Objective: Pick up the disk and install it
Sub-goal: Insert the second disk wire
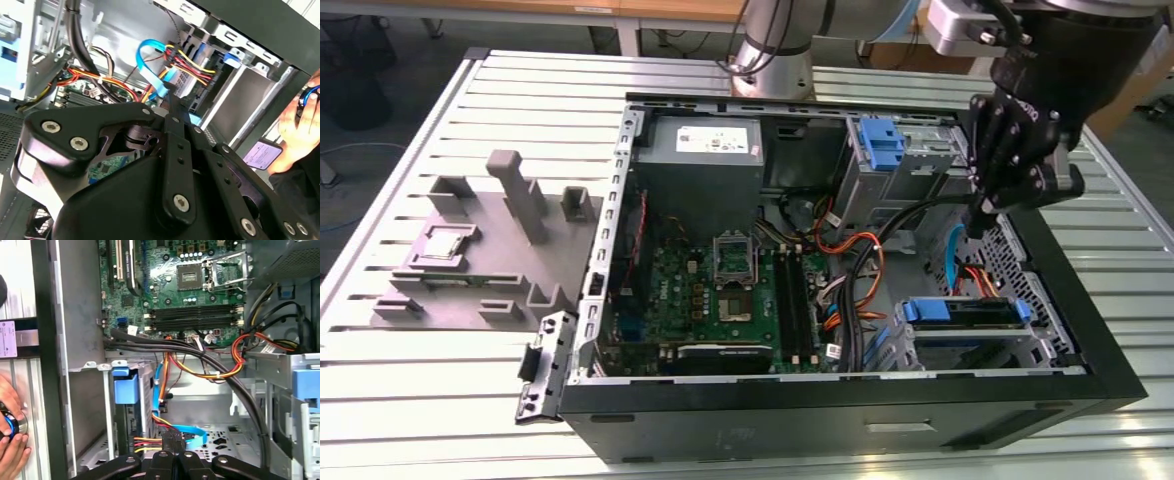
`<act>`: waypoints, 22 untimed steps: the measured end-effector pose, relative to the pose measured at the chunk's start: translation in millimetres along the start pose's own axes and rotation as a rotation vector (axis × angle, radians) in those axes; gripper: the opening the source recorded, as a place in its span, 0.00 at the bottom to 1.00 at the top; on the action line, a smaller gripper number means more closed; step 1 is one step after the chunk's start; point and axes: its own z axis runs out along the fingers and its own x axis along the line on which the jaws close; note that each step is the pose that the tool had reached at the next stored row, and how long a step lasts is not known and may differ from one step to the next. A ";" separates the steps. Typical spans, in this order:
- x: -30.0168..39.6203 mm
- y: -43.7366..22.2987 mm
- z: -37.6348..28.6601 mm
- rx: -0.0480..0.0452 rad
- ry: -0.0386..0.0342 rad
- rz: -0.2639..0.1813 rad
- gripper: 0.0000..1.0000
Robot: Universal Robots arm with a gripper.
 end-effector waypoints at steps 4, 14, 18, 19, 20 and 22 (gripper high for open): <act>-3.1 -0.5 -1.0 -0.0028 0.0002 0.000 0.10; -11.0 -2.6 -1.7 -0.0081 0.0008 0.005 0.24; -12.4 -3.1 0.8 -0.0083 0.0049 0.007 0.24; -12.5 -3.1 1.8 -0.0079 0.0095 0.007 0.24; -12.7 -3.2 2.8 -0.0076 0.0137 0.007 0.24; -12.9 -3.3 4.8 -0.0069 0.0222 0.007 0.24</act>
